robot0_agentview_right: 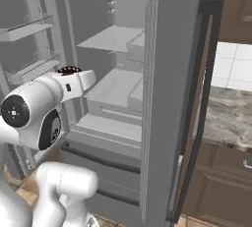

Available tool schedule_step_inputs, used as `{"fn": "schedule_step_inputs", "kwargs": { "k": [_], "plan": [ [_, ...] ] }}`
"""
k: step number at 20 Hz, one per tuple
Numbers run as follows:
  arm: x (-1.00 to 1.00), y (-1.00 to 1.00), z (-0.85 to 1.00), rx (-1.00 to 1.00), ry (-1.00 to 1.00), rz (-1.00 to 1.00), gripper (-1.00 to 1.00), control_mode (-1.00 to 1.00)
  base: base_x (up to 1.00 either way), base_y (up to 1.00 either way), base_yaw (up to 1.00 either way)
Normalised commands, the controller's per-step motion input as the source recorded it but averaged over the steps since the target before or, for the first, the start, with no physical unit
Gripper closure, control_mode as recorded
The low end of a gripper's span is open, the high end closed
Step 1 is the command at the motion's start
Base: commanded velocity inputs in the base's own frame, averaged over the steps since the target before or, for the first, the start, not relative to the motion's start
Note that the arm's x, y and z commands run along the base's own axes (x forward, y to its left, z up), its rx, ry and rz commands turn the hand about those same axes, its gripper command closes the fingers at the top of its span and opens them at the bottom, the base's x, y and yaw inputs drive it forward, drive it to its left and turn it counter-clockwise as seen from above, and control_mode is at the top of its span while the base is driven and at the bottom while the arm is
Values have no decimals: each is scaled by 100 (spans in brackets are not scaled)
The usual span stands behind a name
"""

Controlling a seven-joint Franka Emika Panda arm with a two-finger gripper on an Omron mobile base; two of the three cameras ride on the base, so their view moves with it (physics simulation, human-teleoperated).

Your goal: Take the cakes from the fridge and place them on the empty tray on the dining counter.

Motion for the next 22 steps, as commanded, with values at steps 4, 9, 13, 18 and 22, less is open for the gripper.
{"fn": "schedule_step_inputs", "kwargs": {
  "k": [4, 9, 13, 18, 22],
  "plan": [
    [0, 0, 0, 0, 0, 0, 100, 100, -100, 0, -2],
    [0, 0, 0, 0, 0, 0, 100, 100, -100, 0, -31],
    [0, 0, 0, 0, 0, 0, 100, 100, -91, 0, -51],
    [0, 0, 0, 0, 0, 0, 100, 100, -87, 0, -56],
    [0, 0, 0, 0, 0, 0, 100, 100, -100, -5, -47]
  ]
}}
